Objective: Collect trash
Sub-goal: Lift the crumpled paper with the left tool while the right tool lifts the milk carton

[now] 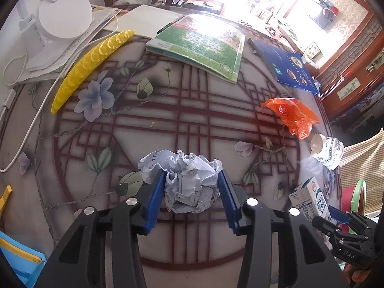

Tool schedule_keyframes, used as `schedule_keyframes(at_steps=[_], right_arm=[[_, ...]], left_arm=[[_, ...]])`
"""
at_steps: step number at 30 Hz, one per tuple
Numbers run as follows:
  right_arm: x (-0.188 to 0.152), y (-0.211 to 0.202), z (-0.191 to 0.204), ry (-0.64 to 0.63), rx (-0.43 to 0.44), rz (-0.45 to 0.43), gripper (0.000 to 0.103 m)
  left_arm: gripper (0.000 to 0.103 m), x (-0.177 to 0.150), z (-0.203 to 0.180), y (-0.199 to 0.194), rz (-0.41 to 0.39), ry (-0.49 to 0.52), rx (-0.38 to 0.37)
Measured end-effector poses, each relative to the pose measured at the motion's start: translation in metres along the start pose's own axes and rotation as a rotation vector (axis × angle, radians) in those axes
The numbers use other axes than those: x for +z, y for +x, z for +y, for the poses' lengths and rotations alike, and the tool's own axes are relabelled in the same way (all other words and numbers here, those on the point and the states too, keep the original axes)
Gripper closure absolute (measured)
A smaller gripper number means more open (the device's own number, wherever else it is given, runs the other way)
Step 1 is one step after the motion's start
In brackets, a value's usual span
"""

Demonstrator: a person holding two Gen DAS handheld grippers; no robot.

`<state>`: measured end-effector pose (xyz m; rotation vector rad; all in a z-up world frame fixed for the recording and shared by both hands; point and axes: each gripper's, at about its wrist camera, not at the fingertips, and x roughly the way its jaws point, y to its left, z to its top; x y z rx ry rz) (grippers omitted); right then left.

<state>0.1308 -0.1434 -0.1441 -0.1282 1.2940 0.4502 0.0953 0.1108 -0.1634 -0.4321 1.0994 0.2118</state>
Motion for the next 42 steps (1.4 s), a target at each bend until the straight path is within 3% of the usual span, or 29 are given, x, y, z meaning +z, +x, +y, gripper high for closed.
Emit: schedule_keyframes(at_steps=[24, 42], right_arm=[[-0.022, -0.065, -0.015, 0.079, 0.001, -0.157, 0.049], [-0.052, -0.074, -0.046, 0.155, -0.008, -0.164, 0.052]], left_arm=[[0.061, -0.020, -0.044, -0.033, -0.043, 0.082, -0.085], [0.061, -0.047, -0.083, -0.040, -0.019, 0.163, -0.116]])
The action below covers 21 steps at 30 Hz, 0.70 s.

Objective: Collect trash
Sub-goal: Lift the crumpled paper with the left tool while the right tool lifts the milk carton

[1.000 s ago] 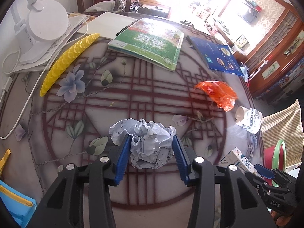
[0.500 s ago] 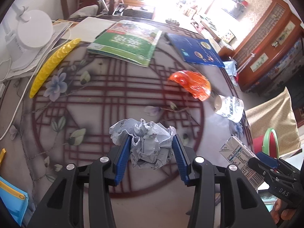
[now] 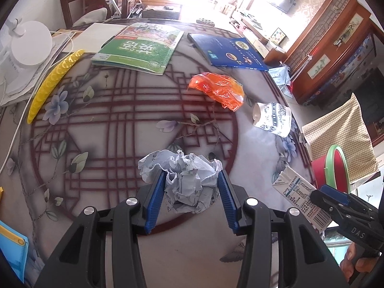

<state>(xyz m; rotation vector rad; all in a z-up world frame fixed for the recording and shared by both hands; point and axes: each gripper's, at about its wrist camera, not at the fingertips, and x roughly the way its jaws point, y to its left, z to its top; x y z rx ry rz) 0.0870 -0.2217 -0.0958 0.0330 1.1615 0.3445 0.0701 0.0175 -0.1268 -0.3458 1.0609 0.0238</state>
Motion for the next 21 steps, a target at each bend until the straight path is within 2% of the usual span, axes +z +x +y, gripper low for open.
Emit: schedule_keyframes(at_steps=[8, 12, 14, 17, 21], right_arm=[[-0.027, 0.045, -0.005, -0.020, -0.047, 0.167, 0.051], [-0.035, 0.060, 0.004, -0.077, -0.079, 0.202, 0.051], [-0.037, 0.062, 0.011, -0.111, -0.102, 0.198, 0.051], [-0.034, 0.053, 0.012, -0.093, -0.078, 0.167, 0.052], [-0.023, 0.030, 0.004, -0.056, -0.072, 0.084, 0.052]], left_arm=[[0.061, -0.011, 0.001, 0.004, 0.022, -0.016, 0.007], [0.061, -0.013, 0.002, 0.003, 0.027, -0.012, 0.012], [0.061, -0.013, 0.001, 0.002, 0.026, -0.009, 0.013], [0.061, -0.012, 0.001, 0.000, 0.019, -0.001, 0.017], [0.061, -0.010, 0.001, -0.001, 0.020, 0.003, 0.017]])
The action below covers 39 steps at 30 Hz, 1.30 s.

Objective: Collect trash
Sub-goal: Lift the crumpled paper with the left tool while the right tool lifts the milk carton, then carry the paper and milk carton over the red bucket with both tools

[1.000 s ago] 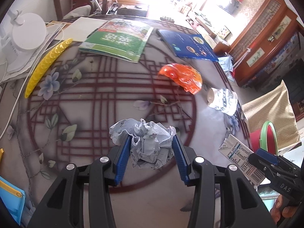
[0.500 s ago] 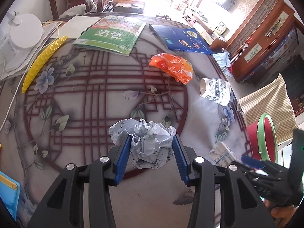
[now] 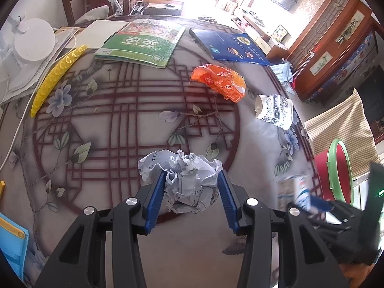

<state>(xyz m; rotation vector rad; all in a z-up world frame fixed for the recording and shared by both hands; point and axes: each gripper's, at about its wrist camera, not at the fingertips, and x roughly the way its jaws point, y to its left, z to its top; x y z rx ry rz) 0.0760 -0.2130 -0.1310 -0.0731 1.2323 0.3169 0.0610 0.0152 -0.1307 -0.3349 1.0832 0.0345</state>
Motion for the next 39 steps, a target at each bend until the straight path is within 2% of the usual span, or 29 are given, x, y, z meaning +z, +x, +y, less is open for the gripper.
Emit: schedule_keyframes(at_steps=[9, 24, 39], right_arm=[[0.012, -0.038, -0.025, 0.069, 0.004, -0.103, 0.052], [0.013, -0.063, -0.064, 0.089, 0.047, -0.154, 0.052], [0.001, -0.088, -0.159, 0.170, 0.070, -0.208, 0.052]], left_arm=[[0.061, 0.005, -0.021, 0.002, 0.002, 0.038, -0.016], [0.061, -0.003, -0.076, 0.009, 0.018, 0.083, -0.015], [0.061, -0.012, -0.177, 0.021, 0.021, 0.162, -0.043]])
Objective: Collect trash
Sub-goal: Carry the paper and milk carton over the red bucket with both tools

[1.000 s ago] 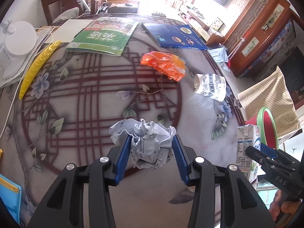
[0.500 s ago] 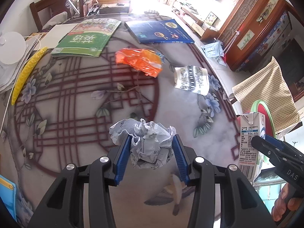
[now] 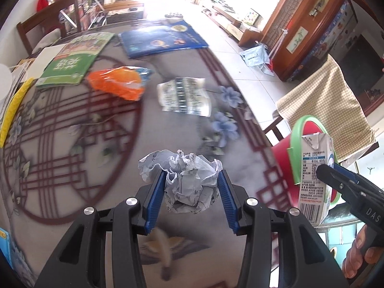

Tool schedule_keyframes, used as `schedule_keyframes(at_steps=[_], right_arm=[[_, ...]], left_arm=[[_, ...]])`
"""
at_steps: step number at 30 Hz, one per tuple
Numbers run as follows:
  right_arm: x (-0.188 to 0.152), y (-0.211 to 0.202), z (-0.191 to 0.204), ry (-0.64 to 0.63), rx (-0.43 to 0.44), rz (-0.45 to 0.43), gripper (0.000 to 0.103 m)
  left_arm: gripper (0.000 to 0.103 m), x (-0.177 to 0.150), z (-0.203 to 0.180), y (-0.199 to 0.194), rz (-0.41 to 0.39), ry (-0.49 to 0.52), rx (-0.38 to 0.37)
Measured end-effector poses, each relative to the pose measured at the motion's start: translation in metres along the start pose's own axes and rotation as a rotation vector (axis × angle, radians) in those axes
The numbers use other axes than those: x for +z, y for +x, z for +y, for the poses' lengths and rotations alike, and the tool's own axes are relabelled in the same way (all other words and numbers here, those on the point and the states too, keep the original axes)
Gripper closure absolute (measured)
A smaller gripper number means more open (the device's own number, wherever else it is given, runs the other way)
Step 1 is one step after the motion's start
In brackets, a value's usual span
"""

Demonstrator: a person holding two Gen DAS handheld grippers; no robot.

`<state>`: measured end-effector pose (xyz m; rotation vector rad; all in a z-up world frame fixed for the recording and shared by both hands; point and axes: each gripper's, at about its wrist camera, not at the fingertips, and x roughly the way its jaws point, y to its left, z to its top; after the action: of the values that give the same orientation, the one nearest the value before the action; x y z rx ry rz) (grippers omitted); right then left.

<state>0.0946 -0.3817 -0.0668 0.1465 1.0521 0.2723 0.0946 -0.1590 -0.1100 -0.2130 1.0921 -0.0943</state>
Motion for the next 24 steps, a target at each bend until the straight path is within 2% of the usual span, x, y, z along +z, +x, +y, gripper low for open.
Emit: schedule_keyframes(at_steps=[11, 14, 24], right_arm=[[0.007, -0.015, -0.093, 0.163, -0.042, -0.046, 0.052], [0.005, -0.017, -0.121, 0.211, -0.077, -0.055, 0.052], [0.000, -0.019, -0.175, 0.296, -0.122, -0.058, 0.052]], left_arm=[[0.061, -0.001, -0.065, 0.012, 0.019, 0.054, -0.025], [0.061, 0.002, -0.079, 0.015, 0.023, 0.068, -0.034], [0.061, 0.015, -0.140, 0.016, 0.001, 0.166, -0.098]])
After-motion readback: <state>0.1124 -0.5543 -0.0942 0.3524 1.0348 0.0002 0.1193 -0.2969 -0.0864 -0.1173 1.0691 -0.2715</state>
